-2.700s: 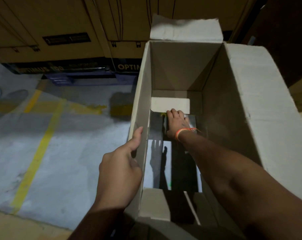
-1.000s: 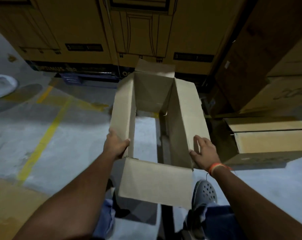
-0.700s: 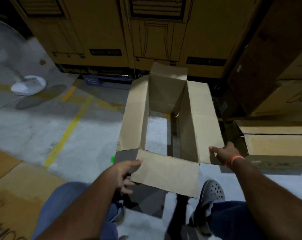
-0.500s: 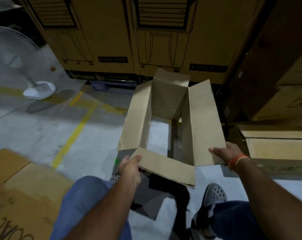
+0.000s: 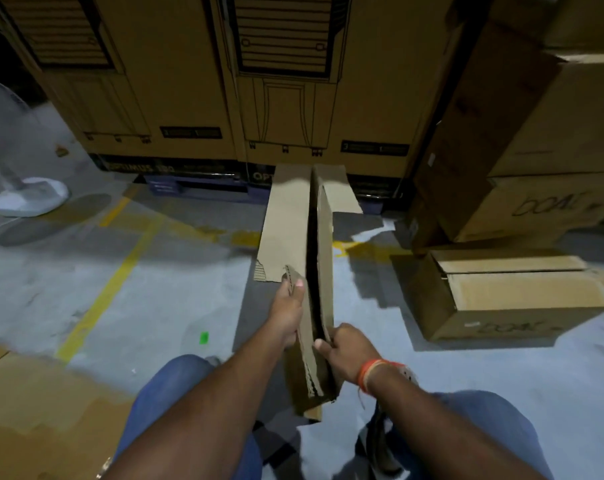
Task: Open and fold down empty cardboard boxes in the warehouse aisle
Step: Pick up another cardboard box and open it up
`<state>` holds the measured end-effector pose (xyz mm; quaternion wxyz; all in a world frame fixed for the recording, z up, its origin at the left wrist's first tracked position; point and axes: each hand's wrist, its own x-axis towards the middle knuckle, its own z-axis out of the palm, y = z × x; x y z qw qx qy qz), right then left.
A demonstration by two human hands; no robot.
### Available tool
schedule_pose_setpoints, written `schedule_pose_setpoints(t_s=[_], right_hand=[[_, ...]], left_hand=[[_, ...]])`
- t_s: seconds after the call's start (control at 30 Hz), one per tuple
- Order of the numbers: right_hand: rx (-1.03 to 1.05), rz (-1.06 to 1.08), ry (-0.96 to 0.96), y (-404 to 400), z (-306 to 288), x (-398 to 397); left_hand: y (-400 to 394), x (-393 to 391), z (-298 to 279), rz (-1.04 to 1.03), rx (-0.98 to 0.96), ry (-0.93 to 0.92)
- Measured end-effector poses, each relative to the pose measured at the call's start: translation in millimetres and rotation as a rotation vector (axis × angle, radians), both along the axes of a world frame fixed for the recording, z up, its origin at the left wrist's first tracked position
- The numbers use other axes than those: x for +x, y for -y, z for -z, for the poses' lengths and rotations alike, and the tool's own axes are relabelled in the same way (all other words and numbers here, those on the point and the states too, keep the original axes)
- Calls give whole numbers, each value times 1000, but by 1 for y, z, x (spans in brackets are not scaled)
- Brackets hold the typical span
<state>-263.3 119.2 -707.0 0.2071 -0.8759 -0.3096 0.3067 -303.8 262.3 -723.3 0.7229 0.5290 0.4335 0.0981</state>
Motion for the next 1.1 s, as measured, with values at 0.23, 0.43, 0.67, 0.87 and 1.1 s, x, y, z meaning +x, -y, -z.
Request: schedule_pose_setpoints(t_s=[0.23,0.43,0.67,0.87,1.1], right_hand=[[37,-160,19,-14,5,-3],[277,-35,-539,-22,4,7],[188,132,71,-28,19,31],[162,-130,180,-57,26,30],[-56,-155,-7,-62,70,43]], left_hand=[[-12,11,0,203,747,-295],[-27,26,8,370,727,-319],[-17,37,-11,156,204,226],[-64,-19,1,-3,-5,306],[-104,-60,74,299,546,-673]])
